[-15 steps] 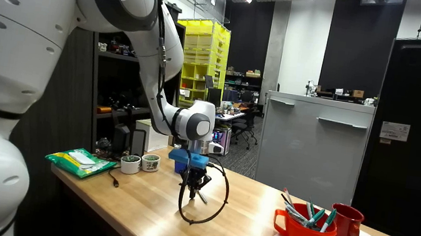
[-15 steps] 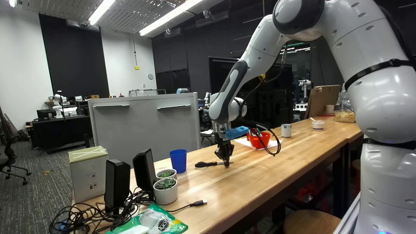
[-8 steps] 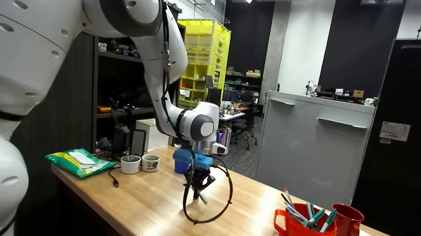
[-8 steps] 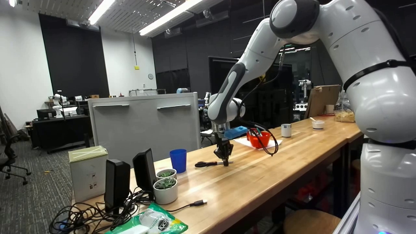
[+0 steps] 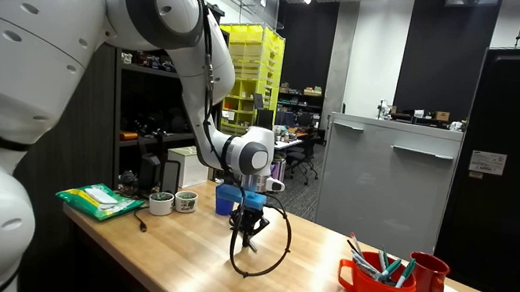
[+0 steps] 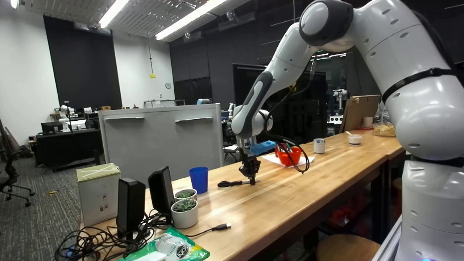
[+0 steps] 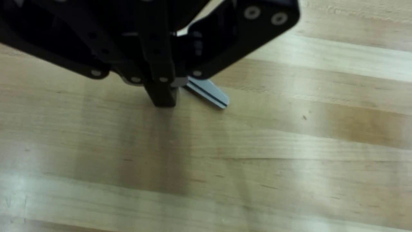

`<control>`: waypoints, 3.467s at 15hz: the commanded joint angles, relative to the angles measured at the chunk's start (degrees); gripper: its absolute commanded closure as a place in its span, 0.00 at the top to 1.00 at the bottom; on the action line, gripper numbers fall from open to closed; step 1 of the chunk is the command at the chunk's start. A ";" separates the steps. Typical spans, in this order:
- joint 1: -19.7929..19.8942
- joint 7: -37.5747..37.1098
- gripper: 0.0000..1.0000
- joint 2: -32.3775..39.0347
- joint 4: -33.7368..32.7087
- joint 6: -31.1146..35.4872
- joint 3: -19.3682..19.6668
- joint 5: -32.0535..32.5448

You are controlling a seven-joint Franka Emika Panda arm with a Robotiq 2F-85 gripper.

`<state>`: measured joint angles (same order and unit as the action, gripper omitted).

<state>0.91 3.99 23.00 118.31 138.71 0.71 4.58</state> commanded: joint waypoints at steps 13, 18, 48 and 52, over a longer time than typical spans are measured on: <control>-0.28 -1.19 0.00 1.04 -2.10 -0.99 2.53 1.84; -0.29 -1.06 0.00 1.75 -3.30 -1.33 2.65 2.12; -0.44 -0.41 0.00 10.00 -17.85 -8.93 2.15 1.72; -0.82 -0.58 0.00 11.60 -20.66 -10.42 2.08 1.82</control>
<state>0.52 4.03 33.12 100.69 130.73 2.97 5.14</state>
